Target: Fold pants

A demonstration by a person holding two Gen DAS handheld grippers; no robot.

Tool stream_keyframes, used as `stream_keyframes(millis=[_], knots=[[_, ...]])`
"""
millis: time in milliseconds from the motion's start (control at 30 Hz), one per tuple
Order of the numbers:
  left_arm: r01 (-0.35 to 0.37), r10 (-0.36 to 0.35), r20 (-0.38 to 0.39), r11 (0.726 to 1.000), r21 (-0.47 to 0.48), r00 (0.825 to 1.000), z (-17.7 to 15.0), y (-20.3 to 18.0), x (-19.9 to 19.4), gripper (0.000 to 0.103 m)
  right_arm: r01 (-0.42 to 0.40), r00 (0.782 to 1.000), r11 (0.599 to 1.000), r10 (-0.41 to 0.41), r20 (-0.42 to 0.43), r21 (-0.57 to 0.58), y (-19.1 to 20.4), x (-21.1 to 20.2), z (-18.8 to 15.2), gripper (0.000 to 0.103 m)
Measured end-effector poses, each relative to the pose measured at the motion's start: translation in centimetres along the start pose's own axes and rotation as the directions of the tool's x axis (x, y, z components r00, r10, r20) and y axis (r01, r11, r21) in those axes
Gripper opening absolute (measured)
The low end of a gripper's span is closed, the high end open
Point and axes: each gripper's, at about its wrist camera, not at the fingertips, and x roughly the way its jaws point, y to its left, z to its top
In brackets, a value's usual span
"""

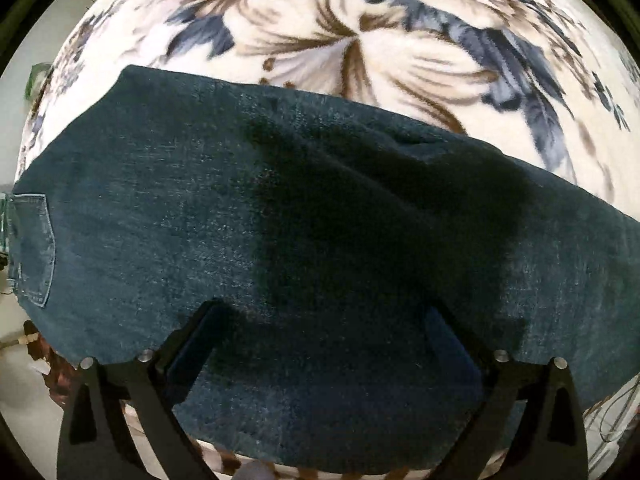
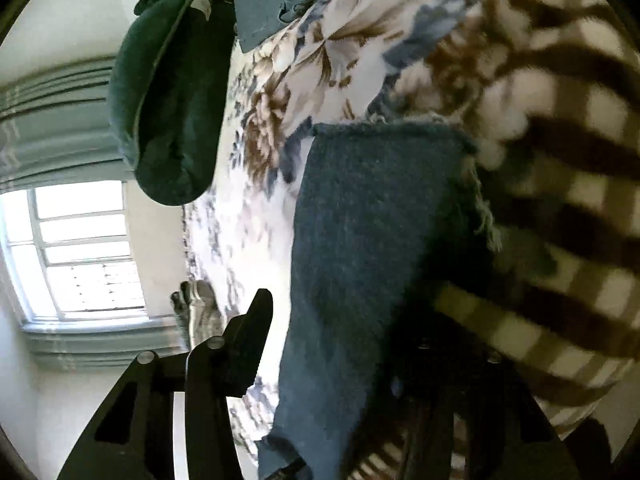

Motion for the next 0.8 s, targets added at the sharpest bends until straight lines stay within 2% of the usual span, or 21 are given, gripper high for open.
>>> stream_keyframes(millis=[67, 133, 167, 200, 267, 400, 533, 633, 800], knots=[[0.012, -0.012, 0.000, 1.000, -0.005, 1.000, 0.2, 0.3, 0.4, 0.103, -0.015, 1.000, 1.000, 0.015, 0.007, 0.000, 0.3, 0.0, -0.1, 0.050], [0.022, -0.022, 0.002, 1.000, -0.007, 1.000, 0.3, 0.7, 0.6, 0.103, -0.034, 0.999, 0.999, 0.034, 0.015, -0.008, 0.6, 0.3, 0.0, 0.045], [0.025, -0.025, 0.002, 1.000, -0.007, 1.000, 0.4, 1.0, 0.8, 0.103, -0.011, 1.000, 1.000, 0.011, 0.018, -0.027, 0.9, 0.7, 0.0, 0.044], [0.027, -0.027, 0.001, 1.000, -0.007, 1.000, 0.5, 1.1, 0.8, 0.103, 0.052, 0.999, 0.997, -0.052, 0.015, -0.049, 1.1, 1.1, -0.1, 0.044], [0.029, -0.029, -0.004, 1.000, -0.006, 1.000, 0.4, 1.6, 0.9, 0.103, 0.151, 0.988, 0.988, -0.152, -0.023, -0.022, 0.2, 1.5, -0.7, 0.044], [0.034, -0.034, -0.017, 0.999, -0.005, 0.999, 0.5, 2.0, 1.2, 0.103, 0.073, 0.995, 0.995, -0.068, -0.073, 0.075, -2.3, 0.1, -3.7, 0.044], [0.038, -0.038, -0.015, 0.999, -0.003, 0.999, 0.8, 2.3, 1.2, 0.103, 0.012, 0.998, 0.998, -0.009, -0.057, 0.054, -2.8, 1.4, -3.9, 0.044], [0.037, -0.037, -0.014, 0.999, -0.006, 0.999, 0.6, 2.0, 0.8, 0.103, -0.032, 0.999, 0.999, 0.032, -0.001, 0.018, -1.2, 2.4, -1.8, 0.044], [0.034, -0.034, -0.015, 0.999, -0.011, 0.999, 0.3, 1.5, 0.6, 0.103, -0.044, 0.989, 0.999, 0.042, 0.142, 0.006, 0.3, 0.6, 1.8, 0.040]])
